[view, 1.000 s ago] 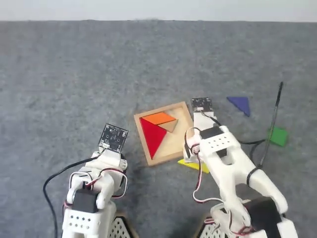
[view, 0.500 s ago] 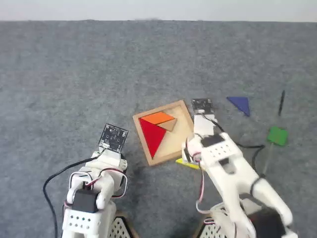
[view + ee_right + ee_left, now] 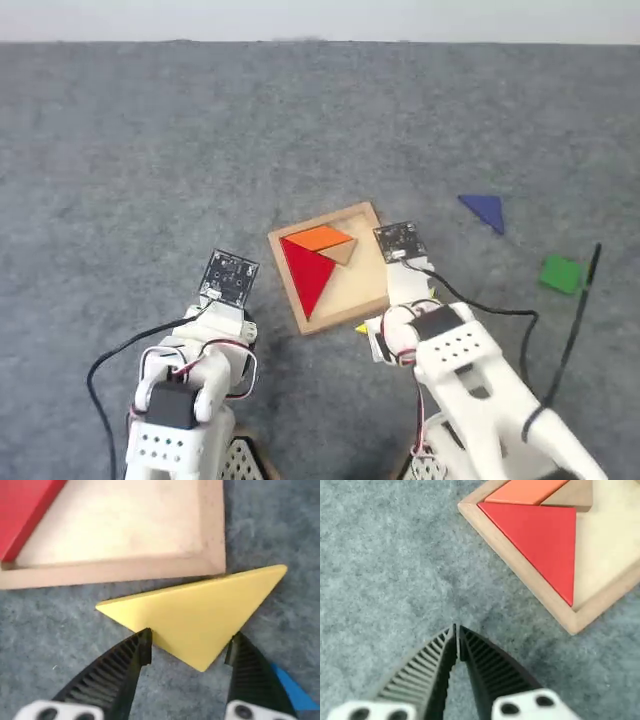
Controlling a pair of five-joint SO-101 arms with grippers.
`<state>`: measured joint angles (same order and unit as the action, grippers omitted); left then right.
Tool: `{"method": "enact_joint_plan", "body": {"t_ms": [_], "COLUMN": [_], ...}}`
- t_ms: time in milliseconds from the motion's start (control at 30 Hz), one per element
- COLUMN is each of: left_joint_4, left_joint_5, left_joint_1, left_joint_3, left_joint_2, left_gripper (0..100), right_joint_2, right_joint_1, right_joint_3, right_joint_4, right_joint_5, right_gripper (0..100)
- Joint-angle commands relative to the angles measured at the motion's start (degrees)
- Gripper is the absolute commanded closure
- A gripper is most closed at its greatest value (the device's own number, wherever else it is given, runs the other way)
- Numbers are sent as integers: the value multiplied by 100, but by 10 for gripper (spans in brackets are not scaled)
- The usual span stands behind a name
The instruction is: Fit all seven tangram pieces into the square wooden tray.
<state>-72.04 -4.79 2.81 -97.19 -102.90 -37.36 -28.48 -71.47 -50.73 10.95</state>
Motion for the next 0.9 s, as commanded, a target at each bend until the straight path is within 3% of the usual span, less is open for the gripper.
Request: {"method": "enact_joint_plan", "body": {"t_ms": [0,200,333,467,667,867], "left_joint_4": [-26,-26,-26,-26,-26,-26], "left_joint_5": [26,26,26,26,26,26], "left_joint_1": [-26,-18,-18,-26,-26,-26], "left_joint_3": [66,66,66,66,66,66], "left_joint_2": [-123,-123,-123,-123,-123,-123], "left_gripper": [987,987,987,987,987,987], "right_joint_2": [980,2035,2273,2510,2774,2738], "right_joint_1": [84,1402,2316,2967,3231,3055], "right_joint_3": [484,1345,1758,2251,3182,4105], "right_joint_4": [-31,-418,-295,-321,-760,-1842], "right_joint_5": [-149,-167,-923,-1468,-3068,-2752], "right_gripper": [743,760,817,794,775,775]}}
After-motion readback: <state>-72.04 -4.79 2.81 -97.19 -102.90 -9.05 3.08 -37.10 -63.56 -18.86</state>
